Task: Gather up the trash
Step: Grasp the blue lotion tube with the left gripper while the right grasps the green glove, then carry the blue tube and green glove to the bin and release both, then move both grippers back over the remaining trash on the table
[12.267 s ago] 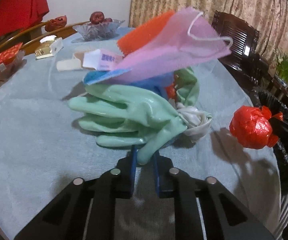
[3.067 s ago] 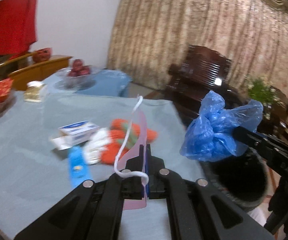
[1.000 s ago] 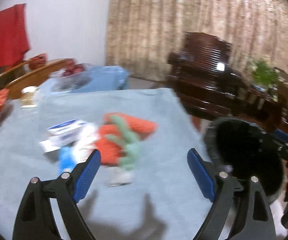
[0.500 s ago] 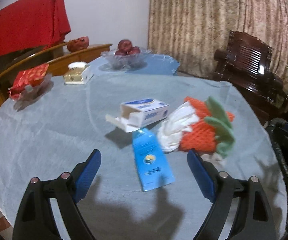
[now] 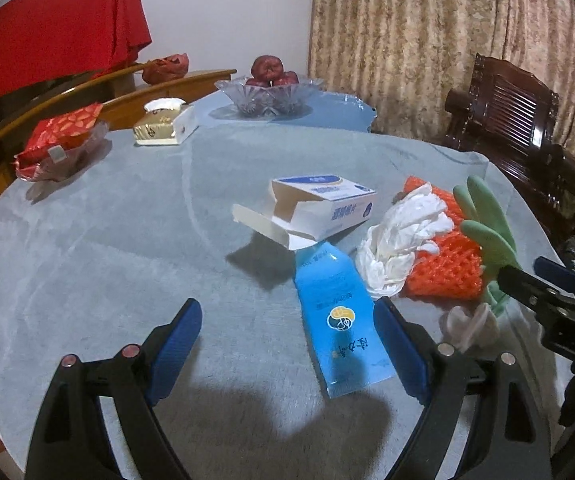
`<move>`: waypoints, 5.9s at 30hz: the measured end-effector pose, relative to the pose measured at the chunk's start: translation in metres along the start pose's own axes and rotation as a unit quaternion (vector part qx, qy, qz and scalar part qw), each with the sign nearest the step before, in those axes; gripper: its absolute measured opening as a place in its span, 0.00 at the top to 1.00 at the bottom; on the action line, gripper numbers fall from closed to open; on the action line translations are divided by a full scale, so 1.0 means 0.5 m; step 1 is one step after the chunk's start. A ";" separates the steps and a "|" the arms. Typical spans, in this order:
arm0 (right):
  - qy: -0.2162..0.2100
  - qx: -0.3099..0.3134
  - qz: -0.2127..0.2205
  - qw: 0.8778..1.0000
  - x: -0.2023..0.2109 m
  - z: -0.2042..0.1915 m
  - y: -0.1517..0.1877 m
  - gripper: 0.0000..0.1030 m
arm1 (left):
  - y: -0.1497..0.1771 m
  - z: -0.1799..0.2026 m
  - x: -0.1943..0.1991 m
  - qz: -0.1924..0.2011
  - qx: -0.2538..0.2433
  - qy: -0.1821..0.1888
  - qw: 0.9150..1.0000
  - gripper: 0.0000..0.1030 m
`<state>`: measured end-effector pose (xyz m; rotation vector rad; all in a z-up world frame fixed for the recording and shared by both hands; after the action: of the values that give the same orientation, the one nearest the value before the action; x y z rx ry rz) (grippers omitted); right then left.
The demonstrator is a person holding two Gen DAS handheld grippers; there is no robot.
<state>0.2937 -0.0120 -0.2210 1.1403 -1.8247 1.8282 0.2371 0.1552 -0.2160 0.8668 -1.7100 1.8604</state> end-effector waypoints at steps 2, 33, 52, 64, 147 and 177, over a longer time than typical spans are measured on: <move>-0.009 -0.001 -0.010 1.000 -0.012 -0.004 0.004 0.27 | 0.001 0.002 -0.009 -0.004 0.000 0.004 1.000 0.17; -0.074 0.004 -0.015 0.997 0.037 -0.003 0.006 0.76 | 0.040 0.020 -0.075 -0.089 0.018 0.030 0.995 0.56; -0.057 0.007 -0.036 0.998 0.041 0.006 0.042 0.76 | 0.024 0.000 -0.099 -0.093 0.032 0.015 0.995 0.31; -0.066 0.015 -0.020 0.998 0.086 -0.001 0.017 0.77 | 0.032 0.033 -0.038 -0.076 0.038 0.060 0.995 0.60; 0.132 -0.136 0.069 0.979 0.441 0.508 0.150 0.07 | -0.067 0.605 0.147 0.018 -0.134 0.241 0.961 0.10; 0.028 0.015 0.051 0.998 0.144 0.098 -0.049 0.07 | -0.080 0.085 0.007 0.016 -0.010 0.059 0.998 0.17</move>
<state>0.2807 -0.0769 -0.1596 1.0122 -1.8599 1.9300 0.2688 0.1174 -0.1843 0.7117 -1.6761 1.8731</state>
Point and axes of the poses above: each gripper's, at about its wrist camera, not at the fingertips, and x roughly against the way its jaws point, z to its right, y to its underside, the point moved 9 cm from there along -x, roughly the way its jaws point, and after that the axes turned 3 degrees about -z, right-handed, at the moved point
